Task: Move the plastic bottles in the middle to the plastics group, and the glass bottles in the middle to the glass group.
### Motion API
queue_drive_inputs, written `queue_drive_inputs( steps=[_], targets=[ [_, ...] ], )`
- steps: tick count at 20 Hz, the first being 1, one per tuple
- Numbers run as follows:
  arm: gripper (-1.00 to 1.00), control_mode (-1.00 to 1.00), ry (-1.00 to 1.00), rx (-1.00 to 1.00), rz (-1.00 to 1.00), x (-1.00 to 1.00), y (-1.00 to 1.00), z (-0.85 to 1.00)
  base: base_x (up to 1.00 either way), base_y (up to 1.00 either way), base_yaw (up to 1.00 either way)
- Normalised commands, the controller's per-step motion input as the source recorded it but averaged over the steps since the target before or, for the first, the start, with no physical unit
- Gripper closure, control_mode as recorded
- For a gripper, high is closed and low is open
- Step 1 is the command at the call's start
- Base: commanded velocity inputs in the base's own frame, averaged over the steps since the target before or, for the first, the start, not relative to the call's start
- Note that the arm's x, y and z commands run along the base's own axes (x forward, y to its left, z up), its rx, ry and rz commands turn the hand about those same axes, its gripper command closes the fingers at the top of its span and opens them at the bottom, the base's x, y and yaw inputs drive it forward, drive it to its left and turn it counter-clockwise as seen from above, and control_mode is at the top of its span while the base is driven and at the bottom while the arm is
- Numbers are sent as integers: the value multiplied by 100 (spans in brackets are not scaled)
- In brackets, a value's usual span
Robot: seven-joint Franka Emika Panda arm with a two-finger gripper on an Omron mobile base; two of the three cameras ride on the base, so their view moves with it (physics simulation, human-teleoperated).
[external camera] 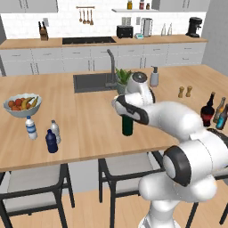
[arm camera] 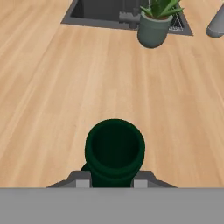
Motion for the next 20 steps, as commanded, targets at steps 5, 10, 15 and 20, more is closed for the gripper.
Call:
queue_drive_inputs(
  steps=[5, 10, 15, 20],
  targets=[
    [100, -100, -8, 0, -29, -59, -50, 7, 0, 0, 0],
    [100, -100, -4, 0, -27, -4, -73, 31, 0, 0, 0],
    [100, -100, 0, 1, -21, 0, -73, 50, 0, 0, 0],
    [100, -100, 4, 2, -19, 0, -77, 21, 0, 0, 0]
  ],
)
